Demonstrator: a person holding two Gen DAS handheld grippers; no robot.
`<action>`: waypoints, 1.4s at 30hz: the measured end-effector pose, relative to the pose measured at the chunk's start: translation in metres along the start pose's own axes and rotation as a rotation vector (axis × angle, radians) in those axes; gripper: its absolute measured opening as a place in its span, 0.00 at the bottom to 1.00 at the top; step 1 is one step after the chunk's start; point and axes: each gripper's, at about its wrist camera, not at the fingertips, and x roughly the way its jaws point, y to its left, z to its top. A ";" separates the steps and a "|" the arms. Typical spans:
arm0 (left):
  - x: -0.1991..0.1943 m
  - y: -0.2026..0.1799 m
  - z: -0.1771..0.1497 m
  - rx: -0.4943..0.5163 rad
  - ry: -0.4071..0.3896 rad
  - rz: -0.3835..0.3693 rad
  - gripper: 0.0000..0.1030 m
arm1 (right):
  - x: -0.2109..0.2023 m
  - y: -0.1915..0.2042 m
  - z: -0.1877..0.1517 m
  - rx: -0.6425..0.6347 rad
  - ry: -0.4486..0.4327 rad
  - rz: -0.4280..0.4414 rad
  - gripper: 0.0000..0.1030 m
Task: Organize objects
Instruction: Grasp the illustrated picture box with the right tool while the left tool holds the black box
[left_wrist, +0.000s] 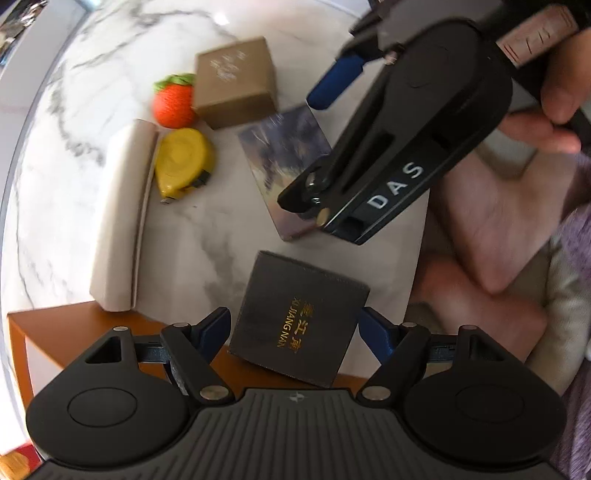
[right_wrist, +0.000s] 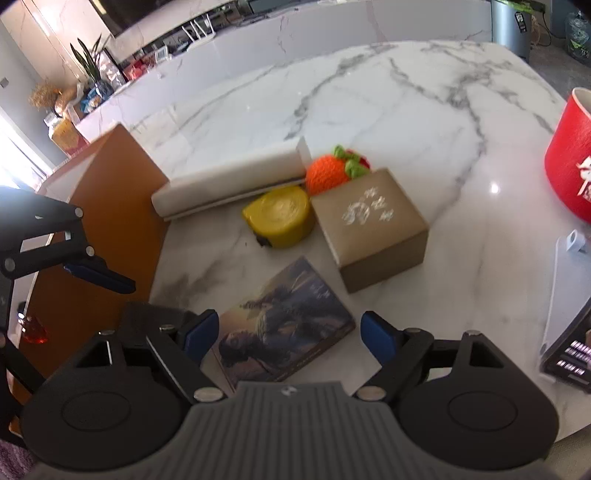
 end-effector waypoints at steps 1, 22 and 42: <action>0.001 0.001 -0.002 0.007 0.007 -0.006 0.89 | 0.003 0.001 -0.001 0.002 0.007 -0.008 0.83; 0.014 0.031 0.011 -0.488 0.012 -0.037 0.90 | 0.007 0.010 -0.007 -0.106 -0.036 -0.143 0.91; 0.006 0.019 0.011 -0.399 -0.200 -0.061 0.89 | -0.034 -0.024 -0.027 -0.049 0.001 -0.194 0.65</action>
